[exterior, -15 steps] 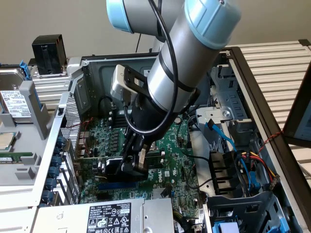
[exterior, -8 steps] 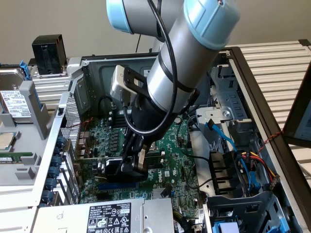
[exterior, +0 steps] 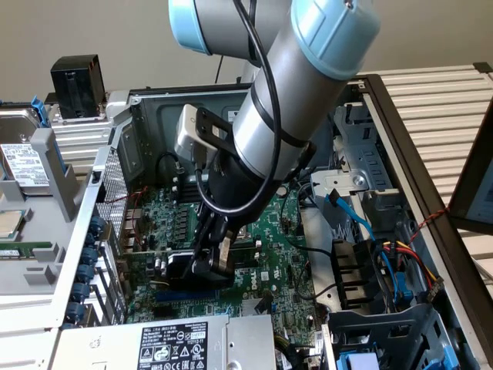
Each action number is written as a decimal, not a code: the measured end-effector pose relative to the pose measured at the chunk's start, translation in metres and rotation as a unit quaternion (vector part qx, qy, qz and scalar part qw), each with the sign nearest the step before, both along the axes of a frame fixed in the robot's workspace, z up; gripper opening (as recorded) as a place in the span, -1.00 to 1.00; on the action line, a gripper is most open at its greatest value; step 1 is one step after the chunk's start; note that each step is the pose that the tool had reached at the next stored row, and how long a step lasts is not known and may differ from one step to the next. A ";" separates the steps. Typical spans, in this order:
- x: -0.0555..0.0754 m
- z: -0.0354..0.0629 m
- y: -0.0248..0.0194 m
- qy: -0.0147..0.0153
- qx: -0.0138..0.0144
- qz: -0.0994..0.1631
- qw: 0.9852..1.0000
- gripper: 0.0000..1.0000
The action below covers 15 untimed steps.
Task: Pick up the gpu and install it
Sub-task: 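Insert the gpu into the slot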
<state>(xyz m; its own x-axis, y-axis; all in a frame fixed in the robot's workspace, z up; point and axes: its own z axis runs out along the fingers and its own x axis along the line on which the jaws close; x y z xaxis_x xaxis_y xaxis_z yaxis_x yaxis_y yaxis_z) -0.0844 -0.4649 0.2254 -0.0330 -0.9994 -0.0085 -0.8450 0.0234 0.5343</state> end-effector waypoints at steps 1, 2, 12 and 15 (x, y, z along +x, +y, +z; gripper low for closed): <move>0.000 -0.0004 0.0000 0.000 0.000 0.000 1.000 -0.47; 0.000 -0.0006 0.0001 0.000 0.000 0.000 1.000 -0.47; -0.001 -0.0007 0.0002 -0.001 0.000 0.000 1.000 -0.47; -0.001 -0.0008 0.0004 -0.002 0.000 0.000 1.000 -0.47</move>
